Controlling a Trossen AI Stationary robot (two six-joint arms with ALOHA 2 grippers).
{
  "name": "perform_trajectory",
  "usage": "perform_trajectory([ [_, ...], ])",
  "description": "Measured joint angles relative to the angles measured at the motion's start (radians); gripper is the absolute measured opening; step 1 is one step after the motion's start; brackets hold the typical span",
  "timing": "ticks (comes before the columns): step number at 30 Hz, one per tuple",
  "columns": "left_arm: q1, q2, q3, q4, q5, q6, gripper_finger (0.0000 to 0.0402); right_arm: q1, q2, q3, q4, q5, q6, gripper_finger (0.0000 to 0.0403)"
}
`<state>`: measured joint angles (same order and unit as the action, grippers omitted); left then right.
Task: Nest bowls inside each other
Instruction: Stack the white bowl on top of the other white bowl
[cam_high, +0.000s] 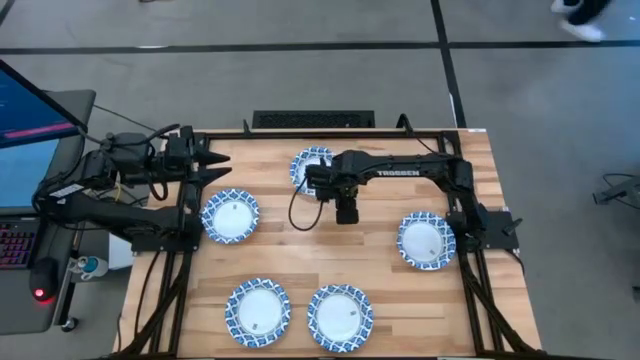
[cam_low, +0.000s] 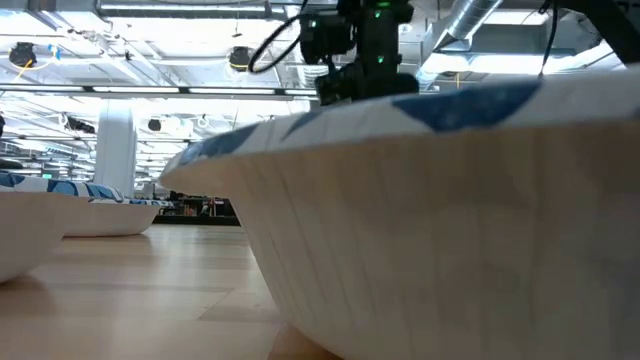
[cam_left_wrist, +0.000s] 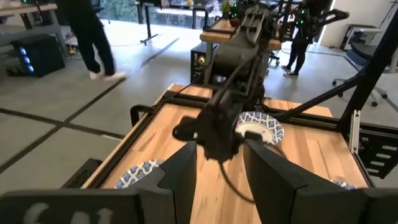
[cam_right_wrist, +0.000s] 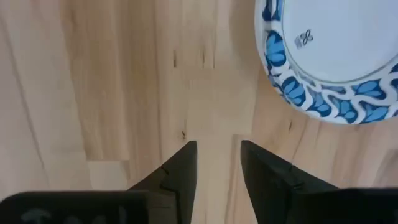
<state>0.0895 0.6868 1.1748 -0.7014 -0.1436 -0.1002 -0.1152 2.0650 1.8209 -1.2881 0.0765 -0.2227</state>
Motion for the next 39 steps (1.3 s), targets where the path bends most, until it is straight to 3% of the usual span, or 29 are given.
perform_trajectory([
  [12, 0.000, 0.000, 0.000, -0.032, 0.000, -0.043, 0.0124, -0.005, -0.283, -0.012, 0.110, -0.001, 0.111, 0.0119],
  [21, 0.000, 0.018, 0.001, -0.027, 0.002, -0.044, 0.0124, -0.033, -0.511, -0.013, 0.072, 0.006, 0.173, 0.0118],
  [31, 0.000, 0.093, 0.001, -0.005, 0.020, -0.073, 0.0124, -0.044, -0.626, -0.017, -0.074, 0.032, 0.200, 0.0118],
  [35, 0.000, 0.137, 0.001, 0.032, 0.062, -0.093, 0.0124, -0.042, -0.709, -0.101, 0.011, 0.038, 0.199, 0.0118],
  [39, 0.000, 0.214, 0.001, 0.046, 0.086, -0.123, 0.0124, -0.044, -0.843, -0.276, 0.184, 0.041, 0.220, 0.0118],
])
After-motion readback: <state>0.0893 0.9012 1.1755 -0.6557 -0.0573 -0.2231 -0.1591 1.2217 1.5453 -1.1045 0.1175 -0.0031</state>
